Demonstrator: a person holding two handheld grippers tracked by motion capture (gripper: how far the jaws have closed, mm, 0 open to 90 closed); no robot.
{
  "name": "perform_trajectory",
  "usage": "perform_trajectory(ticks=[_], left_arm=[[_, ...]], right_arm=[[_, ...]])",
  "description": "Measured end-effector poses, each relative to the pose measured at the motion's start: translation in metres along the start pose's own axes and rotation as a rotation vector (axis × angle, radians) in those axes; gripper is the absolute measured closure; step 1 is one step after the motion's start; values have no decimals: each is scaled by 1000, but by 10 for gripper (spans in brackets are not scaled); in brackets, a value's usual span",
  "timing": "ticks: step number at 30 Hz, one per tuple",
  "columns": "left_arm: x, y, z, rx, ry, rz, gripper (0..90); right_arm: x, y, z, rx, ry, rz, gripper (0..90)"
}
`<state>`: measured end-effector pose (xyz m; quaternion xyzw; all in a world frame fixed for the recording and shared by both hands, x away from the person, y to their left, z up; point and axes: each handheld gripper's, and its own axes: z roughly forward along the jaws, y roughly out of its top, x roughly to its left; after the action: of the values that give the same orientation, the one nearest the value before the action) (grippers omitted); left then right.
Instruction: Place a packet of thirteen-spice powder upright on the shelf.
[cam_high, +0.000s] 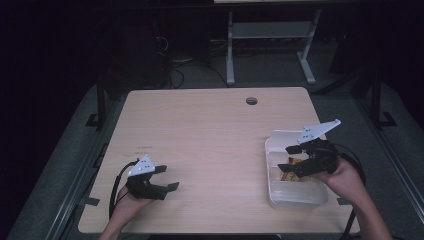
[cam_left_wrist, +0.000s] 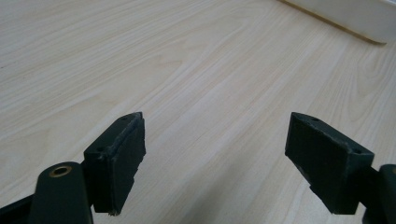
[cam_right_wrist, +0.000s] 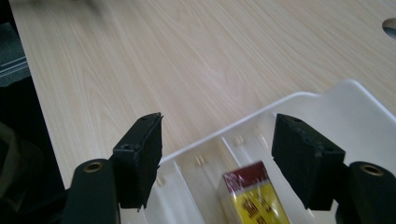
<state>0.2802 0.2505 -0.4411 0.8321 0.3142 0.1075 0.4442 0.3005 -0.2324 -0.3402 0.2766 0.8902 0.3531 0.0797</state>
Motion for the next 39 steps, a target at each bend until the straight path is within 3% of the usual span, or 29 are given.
perform_trajectory(ticks=[12, 39], left_arm=[[0, 0, 0, 3, -2, 3, 194], [1, -1, -4, 7, -4, 4, 193]], right_arm=[[22, 19, 15, -13, 26, -12, 303], [72, 45, 63, -20, 141, -52, 272]])
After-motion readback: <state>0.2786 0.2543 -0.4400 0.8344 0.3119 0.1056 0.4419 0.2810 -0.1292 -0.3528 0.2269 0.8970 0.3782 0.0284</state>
